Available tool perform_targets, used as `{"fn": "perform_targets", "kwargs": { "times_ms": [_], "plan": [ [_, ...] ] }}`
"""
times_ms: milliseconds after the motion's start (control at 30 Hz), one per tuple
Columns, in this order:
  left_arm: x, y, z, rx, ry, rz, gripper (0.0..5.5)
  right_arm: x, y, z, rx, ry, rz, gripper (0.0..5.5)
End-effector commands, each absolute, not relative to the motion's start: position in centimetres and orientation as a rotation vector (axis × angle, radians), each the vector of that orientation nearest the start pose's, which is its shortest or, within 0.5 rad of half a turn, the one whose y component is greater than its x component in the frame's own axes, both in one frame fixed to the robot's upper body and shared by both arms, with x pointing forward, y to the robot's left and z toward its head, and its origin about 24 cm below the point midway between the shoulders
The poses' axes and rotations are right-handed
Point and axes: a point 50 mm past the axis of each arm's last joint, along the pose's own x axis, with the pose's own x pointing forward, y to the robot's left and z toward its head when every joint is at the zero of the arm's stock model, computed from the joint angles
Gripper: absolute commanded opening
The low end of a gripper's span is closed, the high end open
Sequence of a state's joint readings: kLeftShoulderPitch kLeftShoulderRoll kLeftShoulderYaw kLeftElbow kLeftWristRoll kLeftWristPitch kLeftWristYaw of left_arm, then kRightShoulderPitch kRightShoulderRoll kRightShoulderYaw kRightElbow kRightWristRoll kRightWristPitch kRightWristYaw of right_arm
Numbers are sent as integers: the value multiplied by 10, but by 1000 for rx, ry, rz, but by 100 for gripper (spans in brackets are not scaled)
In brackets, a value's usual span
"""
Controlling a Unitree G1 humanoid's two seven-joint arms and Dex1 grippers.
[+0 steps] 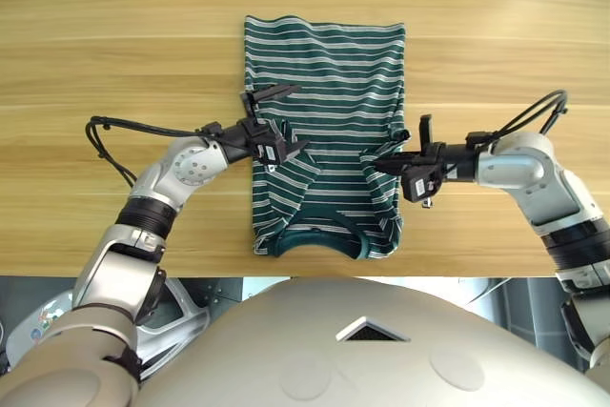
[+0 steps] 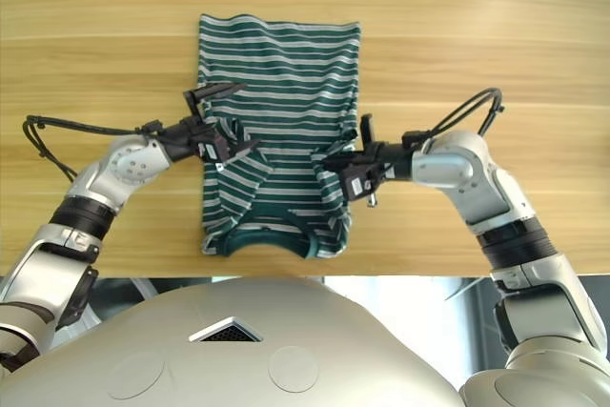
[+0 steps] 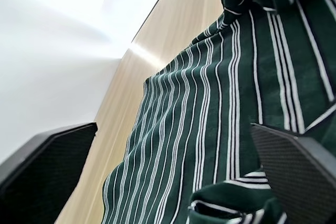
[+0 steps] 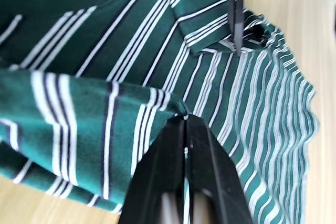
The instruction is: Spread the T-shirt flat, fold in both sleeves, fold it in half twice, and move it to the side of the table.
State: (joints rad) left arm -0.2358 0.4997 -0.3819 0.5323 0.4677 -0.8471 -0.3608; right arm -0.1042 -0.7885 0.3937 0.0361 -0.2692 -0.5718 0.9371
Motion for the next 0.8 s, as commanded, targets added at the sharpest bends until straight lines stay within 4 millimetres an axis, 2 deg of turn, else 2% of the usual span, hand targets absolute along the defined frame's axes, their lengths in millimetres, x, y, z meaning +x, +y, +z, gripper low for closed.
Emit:
{"fn": "perform_targets", "kwargs": {
  "times_ms": [33,200,500,633,800],
  "plan": [
    [244,144,12,957,-288,-1066,540,211,-167,43,-1168,20,1519,2],
    [244,143,12,954,-289,-1066,540,206,-165,44,-1142,21,1555,2],
    [243,141,10,946,-286,-1071,540,214,-160,54,-1121,-26,1492,163],
    [242,140,9,940,-285,-1071,540,217,-148,56,-1091,-67,1482,230],
    [242,138,9,936,-286,-1073,540,213,-132,48,-1006,-105,1487,314]
  ]
}}
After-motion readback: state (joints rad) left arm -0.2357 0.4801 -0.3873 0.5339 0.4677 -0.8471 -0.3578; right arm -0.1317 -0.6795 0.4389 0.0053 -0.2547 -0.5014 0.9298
